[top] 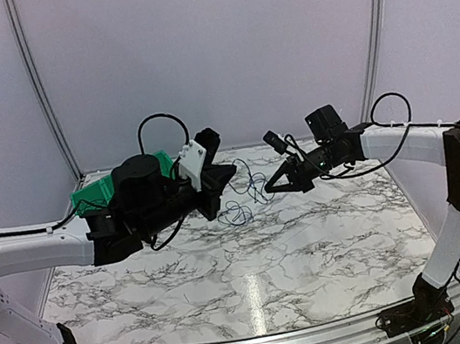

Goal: Untangle the cables

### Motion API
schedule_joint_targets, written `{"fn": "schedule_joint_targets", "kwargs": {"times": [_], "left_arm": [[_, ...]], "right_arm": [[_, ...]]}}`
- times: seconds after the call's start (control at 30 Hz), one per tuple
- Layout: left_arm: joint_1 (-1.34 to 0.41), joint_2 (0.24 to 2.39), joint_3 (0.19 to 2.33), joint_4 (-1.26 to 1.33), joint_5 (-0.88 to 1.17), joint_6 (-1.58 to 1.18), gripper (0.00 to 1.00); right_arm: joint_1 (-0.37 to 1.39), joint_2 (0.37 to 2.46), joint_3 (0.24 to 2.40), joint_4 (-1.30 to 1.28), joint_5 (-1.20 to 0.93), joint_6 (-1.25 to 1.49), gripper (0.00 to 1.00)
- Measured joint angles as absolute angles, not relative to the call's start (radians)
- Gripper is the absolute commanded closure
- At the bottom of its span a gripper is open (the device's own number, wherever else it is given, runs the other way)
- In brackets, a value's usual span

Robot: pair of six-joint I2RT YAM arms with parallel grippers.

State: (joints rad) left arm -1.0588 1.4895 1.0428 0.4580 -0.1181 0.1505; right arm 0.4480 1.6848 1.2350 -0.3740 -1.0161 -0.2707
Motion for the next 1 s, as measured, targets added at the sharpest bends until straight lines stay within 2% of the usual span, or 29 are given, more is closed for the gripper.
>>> {"fn": "schedule_joint_targets", "kwargs": {"times": [0.33, 0.87, 0.9, 1.0], "left_arm": [[-1.059, 1.228, 0.963, 0.469, -0.252, 0.225, 1.00], [-1.061, 1.103, 0.831, 0.417, -0.364, 0.279, 1.00], [-1.061, 1.098, 0.823, 0.417, -0.372, 0.281, 0.93], [-1.061, 1.092, 0.788, 0.421, -0.402, 0.278, 0.60]], "right_arm": [[0.394, 1.685, 1.230, -0.336, -0.846, -0.250, 1.00], [0.402, 1.703, 1.231, -0.303, -0.764, -0.236, 1.00], [0.402, 1.703, 1.231, -0.303, -0.761, -0.237, 1.00], [0.401, 1.703, 1.230, -0.307, -0.748, -0.253, 1.00]]}}
